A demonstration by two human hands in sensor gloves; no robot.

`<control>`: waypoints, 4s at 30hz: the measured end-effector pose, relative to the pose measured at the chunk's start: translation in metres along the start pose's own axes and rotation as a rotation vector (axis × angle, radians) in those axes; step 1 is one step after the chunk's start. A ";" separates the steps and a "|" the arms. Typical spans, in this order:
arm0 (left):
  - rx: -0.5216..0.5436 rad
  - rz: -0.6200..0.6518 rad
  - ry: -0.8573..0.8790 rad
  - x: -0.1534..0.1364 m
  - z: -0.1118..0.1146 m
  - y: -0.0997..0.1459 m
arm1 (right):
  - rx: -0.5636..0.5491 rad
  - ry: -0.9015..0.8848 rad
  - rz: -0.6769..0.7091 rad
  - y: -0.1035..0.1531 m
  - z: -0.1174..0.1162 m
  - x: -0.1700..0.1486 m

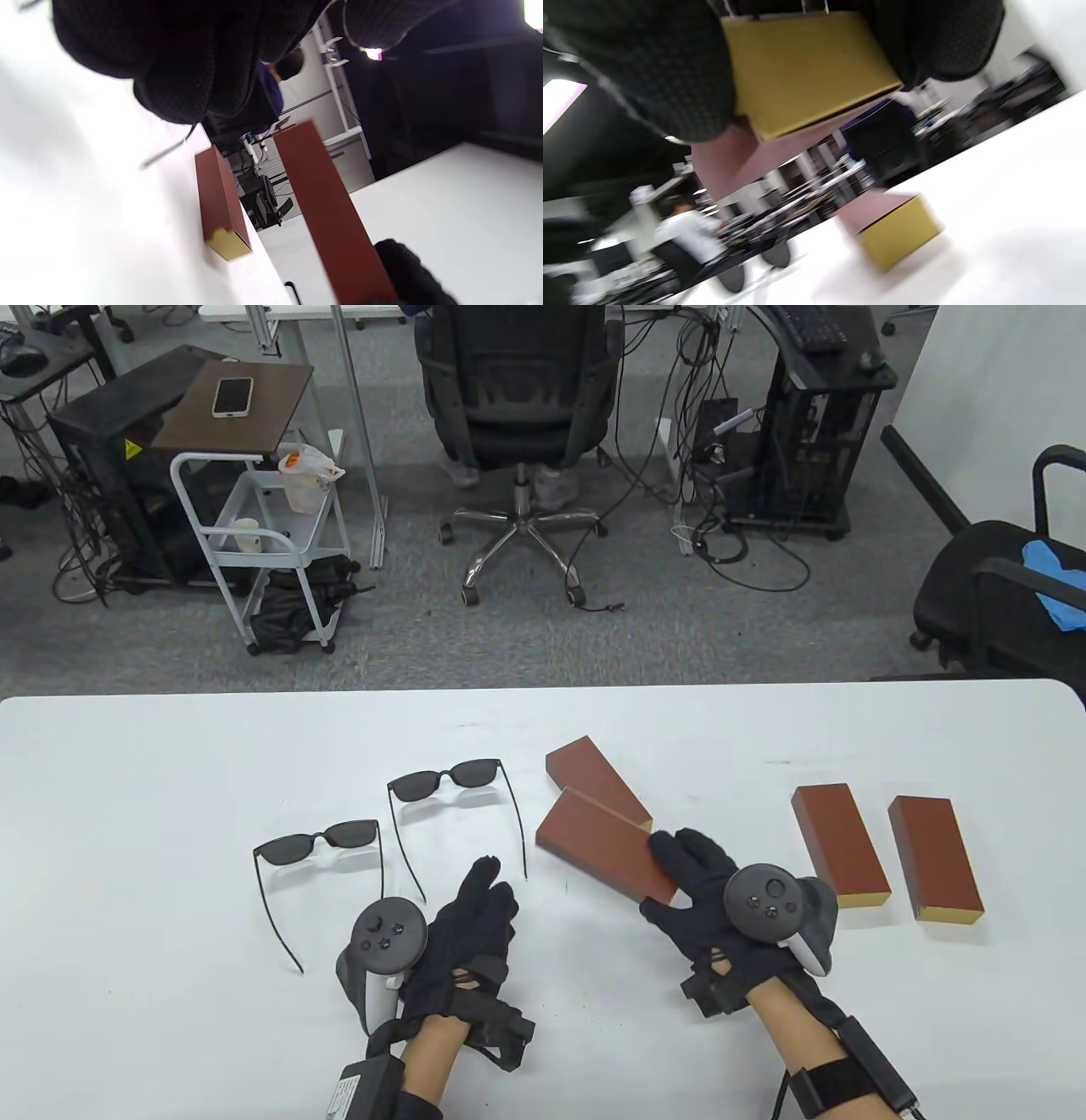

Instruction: Slide to open storage boxes and store sunglasses

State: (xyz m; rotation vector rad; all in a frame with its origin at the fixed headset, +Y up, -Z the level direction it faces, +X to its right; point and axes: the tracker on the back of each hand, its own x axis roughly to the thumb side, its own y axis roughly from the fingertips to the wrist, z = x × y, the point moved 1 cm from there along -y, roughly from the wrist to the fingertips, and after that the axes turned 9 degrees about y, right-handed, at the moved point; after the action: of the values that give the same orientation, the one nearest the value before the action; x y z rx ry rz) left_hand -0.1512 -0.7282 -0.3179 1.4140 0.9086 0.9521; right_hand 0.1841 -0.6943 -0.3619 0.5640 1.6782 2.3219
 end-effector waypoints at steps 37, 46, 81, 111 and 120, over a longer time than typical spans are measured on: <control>-0.031 0.135 -0.529 0.011 0.009 -0.002 | 0.248 0.577 -0.359 -0.044 -0.035 -0.042; -0.028 0.152 -0.603 0.010 0.014 -0.001 | 0.152 0.577 -0.156 0.011 0.007 -0.027; 0.199 -0.403 -1.052 -0.056 -0.151 -0.114 | 0.133 0.538 0.039 0.043 -0.002 -0.015; -0.032 -0.246 -0.936 -0.023 -0.152 -0.090 | 0.138 0.224 -0.029 0.036 0.008 -0.038; -0.199 0.111 -0.890 0.041 -0.048 -0.054 | 0.158 0.192 0.086 0.038 0.003 -0.015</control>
State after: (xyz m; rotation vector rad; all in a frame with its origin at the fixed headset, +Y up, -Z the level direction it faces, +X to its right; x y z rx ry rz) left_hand -0.1806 -0.6693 -0.3685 1.5072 0.0700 0.3823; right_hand 0.2007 -0.7101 -0.3283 0.4632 1.9737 2.3837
